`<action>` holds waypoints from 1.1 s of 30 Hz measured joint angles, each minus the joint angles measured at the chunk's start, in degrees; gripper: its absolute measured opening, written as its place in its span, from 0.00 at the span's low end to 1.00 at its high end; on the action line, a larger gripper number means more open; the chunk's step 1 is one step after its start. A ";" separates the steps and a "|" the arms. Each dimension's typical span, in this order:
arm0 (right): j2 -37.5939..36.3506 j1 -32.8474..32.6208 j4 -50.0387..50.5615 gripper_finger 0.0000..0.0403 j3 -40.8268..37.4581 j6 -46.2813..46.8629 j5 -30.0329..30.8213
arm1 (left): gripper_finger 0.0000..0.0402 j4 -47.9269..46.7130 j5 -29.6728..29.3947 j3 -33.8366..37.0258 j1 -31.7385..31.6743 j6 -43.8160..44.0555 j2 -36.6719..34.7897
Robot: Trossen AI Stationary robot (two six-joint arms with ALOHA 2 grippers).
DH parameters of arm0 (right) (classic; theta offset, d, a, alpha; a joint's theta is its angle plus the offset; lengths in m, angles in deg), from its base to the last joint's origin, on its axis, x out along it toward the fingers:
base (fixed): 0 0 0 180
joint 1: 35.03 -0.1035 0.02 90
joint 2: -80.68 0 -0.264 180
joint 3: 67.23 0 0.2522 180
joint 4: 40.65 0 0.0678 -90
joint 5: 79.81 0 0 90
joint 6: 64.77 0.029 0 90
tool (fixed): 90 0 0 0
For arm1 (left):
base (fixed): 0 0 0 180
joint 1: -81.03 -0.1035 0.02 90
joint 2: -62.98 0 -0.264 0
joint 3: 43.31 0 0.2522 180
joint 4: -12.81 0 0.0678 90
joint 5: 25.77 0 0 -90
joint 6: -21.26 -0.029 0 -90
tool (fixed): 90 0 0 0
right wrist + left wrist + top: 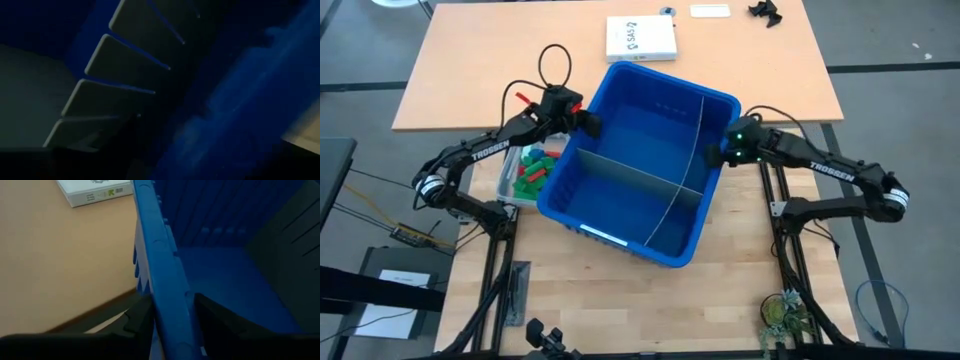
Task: Sort blocks
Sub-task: Pour the blocks on the table from the transparent bin
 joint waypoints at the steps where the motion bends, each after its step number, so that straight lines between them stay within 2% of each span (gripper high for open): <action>1: 0.07 -0.17 -1.51 0.64 -0.54 0.11 0.43 | 0.36 -0.06 0.00 -0.02 0.00 0.08 0.00; 5: 0.01 -0.02 -2.99 0.53 -0.33 -0.12 3.55 | 0.36 -0.03 1.03 -0.09 0.04 0.62 -0.02; 10: 0.04 0.15 1.25 0.38 3.26 1.06 5.81 | 0.36 -0.53 1.79 0.02 0.55 1.88 0.06; 16: 0.11 2.83 1.30 0.32 7.07 -1.15 8.65 | 0.36 4.06 1.88 0.11 0.61 2.35 0.20; 21: 0.10 4.58 0.90 0.32 8.57 -3.84 10.00 | 0.36 7.18 0.48 0.11 0.63 1.02 0.15; 25: 0.31 9.85 -2.25 0.32 9.18 -9.03 9.92 | 0.36 11.68 -1.07 0.04 0.41 0.66 0.34; 28: 1.50 14.95 -4.89 0.32 9.28 -13.24 8.38 | 0.36 15.33 -1.99 -0.09 0.35 1.12 1.85; 33: 6.03 23.40 -12.38 0.32 9.03 -17.30 0.58 | 0.36 19.64 -5.01 -0.30 0.19 3.09 5.71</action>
